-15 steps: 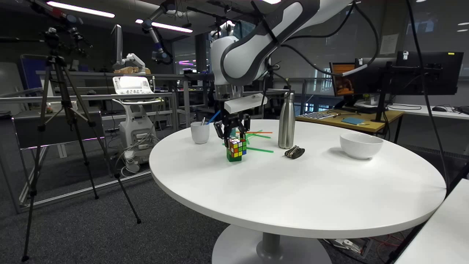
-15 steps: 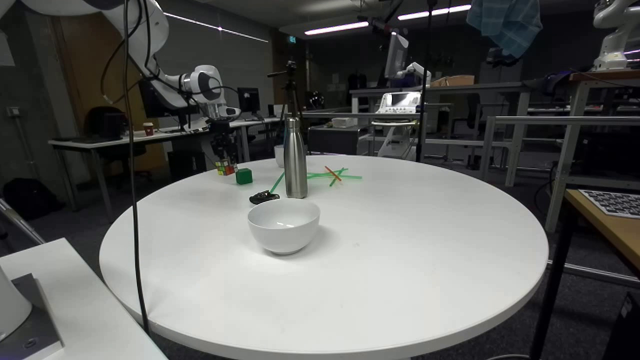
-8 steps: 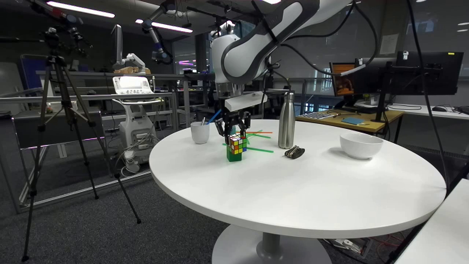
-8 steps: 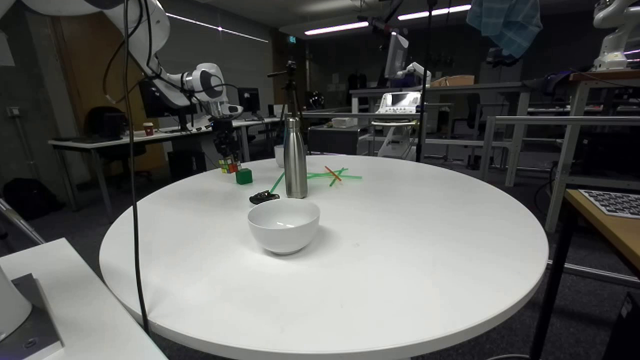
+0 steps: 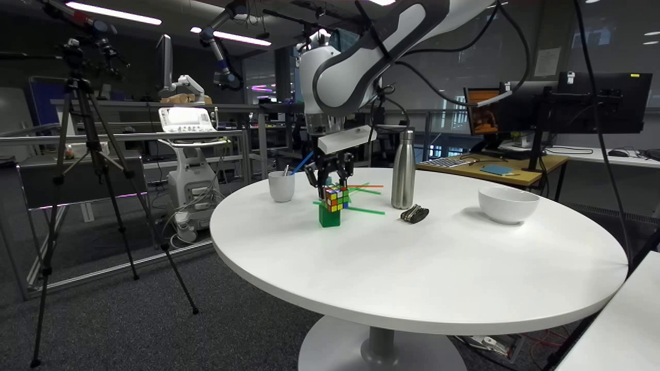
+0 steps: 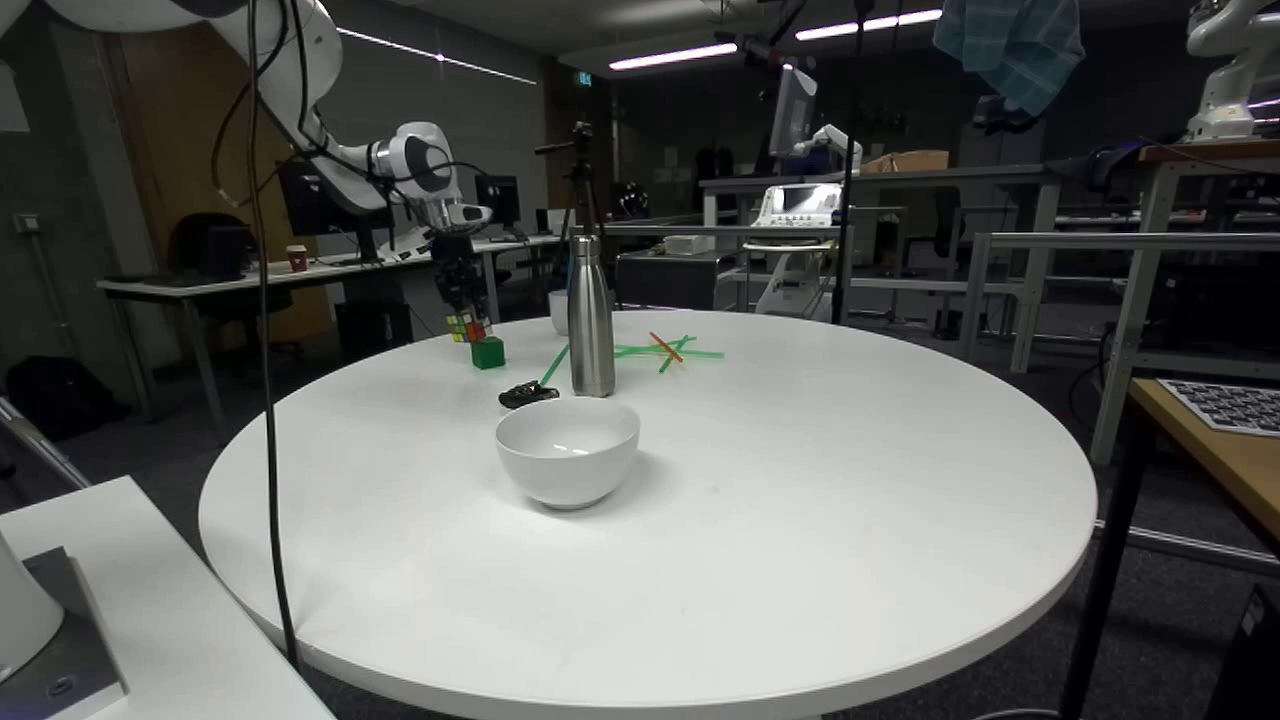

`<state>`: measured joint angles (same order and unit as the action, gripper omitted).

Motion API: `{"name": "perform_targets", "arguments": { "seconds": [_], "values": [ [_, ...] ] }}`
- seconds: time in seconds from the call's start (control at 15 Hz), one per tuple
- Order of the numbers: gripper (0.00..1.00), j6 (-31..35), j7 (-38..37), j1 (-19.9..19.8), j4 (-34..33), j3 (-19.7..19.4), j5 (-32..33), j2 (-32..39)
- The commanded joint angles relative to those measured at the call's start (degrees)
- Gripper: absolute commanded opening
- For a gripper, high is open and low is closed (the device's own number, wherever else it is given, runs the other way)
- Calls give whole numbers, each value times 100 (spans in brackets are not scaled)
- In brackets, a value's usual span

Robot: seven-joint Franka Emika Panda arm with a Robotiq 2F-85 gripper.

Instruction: Place the Rubik's cube on top of the green block

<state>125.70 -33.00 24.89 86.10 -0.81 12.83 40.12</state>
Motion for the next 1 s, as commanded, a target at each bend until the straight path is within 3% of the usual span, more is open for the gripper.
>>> {"name": "perform_targets", "arguments": {
  "seconds": [0.0,0.93],
  "values": [
    [34,-300,-195,91,-282,-92,135,67],
    [34,-420,-155,76,-538,-107,145,226]
  ]
}}
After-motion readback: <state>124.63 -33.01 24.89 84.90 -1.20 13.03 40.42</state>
